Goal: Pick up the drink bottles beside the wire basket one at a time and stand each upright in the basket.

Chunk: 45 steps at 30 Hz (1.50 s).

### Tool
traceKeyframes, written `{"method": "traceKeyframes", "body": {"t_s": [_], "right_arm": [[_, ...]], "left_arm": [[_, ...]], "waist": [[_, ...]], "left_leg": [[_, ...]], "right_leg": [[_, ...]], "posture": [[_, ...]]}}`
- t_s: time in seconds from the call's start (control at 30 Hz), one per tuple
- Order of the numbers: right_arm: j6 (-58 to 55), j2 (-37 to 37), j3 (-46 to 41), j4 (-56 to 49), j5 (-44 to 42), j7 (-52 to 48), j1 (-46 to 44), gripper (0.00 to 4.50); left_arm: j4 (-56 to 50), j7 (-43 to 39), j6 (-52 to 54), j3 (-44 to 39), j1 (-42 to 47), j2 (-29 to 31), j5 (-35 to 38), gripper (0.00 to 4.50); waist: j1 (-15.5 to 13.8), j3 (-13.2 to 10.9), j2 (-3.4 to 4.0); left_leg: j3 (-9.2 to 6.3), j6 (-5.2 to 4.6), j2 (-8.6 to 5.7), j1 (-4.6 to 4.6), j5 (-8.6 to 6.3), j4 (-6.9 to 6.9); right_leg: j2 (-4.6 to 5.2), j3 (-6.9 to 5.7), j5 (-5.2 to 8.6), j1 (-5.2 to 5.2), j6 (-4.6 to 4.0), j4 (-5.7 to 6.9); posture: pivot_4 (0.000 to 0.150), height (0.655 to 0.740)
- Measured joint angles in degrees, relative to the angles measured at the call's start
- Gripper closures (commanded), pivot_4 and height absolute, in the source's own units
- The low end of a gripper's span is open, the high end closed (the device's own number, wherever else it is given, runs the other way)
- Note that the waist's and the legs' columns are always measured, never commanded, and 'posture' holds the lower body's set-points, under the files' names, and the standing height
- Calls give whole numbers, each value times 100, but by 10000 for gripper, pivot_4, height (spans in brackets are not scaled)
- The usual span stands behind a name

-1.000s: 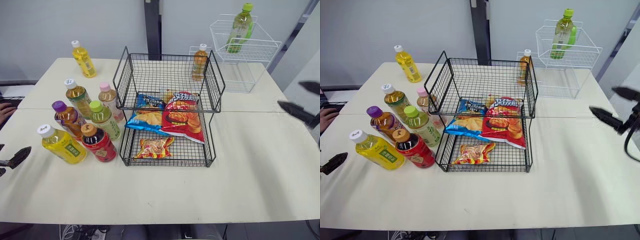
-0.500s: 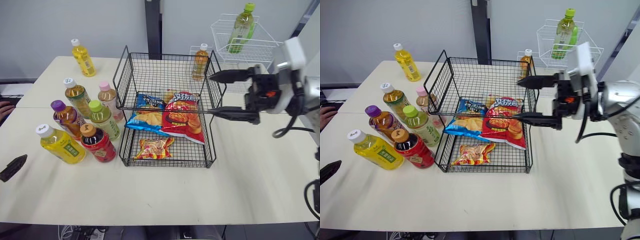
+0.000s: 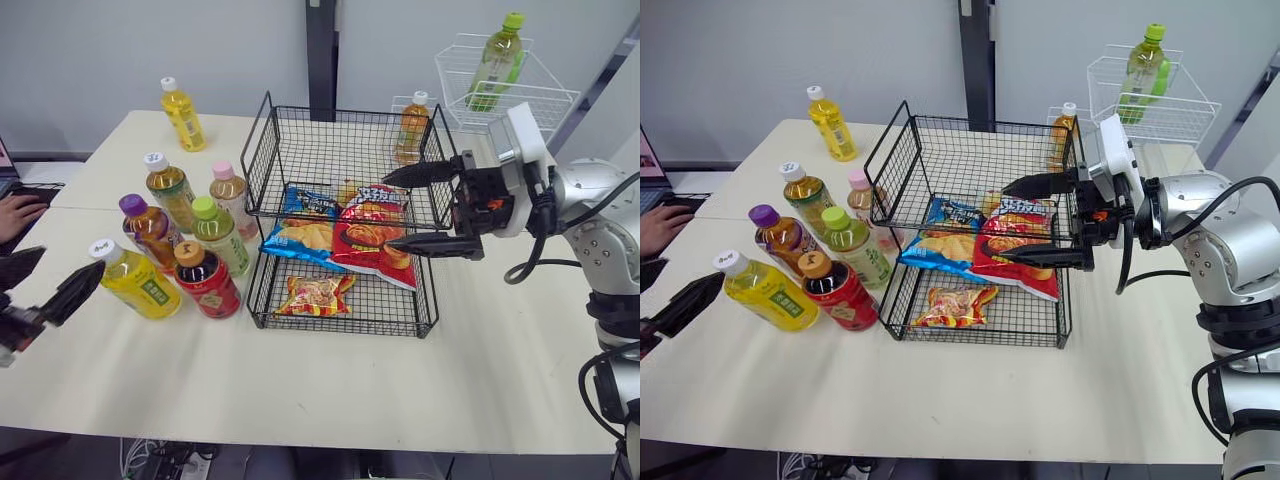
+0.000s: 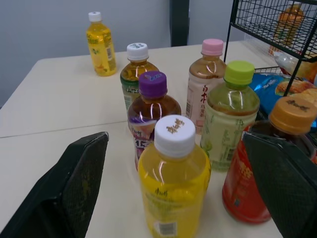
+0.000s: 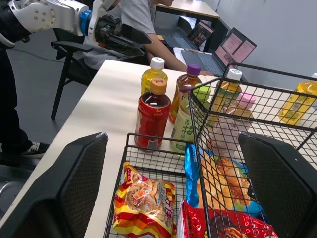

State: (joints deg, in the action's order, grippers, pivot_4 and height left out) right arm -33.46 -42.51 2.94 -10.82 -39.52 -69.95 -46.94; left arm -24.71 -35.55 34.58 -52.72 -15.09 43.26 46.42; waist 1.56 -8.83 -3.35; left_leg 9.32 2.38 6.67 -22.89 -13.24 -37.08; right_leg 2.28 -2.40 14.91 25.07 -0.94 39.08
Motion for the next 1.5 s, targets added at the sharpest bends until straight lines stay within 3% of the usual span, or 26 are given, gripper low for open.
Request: {"method": "traceKeyframes", "body": {"t_s": [0.63, 0.77, 1.0, 1.3, 1.5], "right_arm": [[-308, 0, -84, -202, -10, 179, 7, 0], [-349, 1, -133, -248, -10, 238, 8, 0], [-382, 1, -163, -264, -10, 253, 14, 0], [-389, 54, -176, -265, -5, 405, 13, 0], [-477, -14, -564, -312, -127, 631, 141, 0]], "left_arm": [[764, 332, -255, 1295, 993, -2, -934, 110], [767, 241, -348, 1309, 1036, -3, -1000, 8813], [760, 225, -380, 1302, 990, -27, -998, 31031], [724, 95, -252, 1091, 849, 10, -786, 31257], [728, -369, 810, 454, 1074, 1028, 172, 31258]], "waist": [[13, 0, 0], [13, 0, 1], [13, 0, 1], [17, -1, -1], [-5, -9, -13]], "left_leg": [[1, 1, 2, -1, 0, 3], [0, 1, 2, -1, 0, 3], [0, 1, 2, -1, 0, 4], [-1, 1, 3, -4, 0, 4], [-3, 3, 4, -15, 0, 5]], "right_leg": [[-4, 1, 0, 5, 0, 0], [-4, 3, 0, 5, 0, 0], [-4, 4, 0, 6, 0, 0], [-4, 3, 1, 10, 0, -1], [-3, -6, 1, 17, 0, -3]], "posture": [[1500, 7148], [1500, 7148], [1500, 7148], [1500, 7148], [1500, 7148]]}}
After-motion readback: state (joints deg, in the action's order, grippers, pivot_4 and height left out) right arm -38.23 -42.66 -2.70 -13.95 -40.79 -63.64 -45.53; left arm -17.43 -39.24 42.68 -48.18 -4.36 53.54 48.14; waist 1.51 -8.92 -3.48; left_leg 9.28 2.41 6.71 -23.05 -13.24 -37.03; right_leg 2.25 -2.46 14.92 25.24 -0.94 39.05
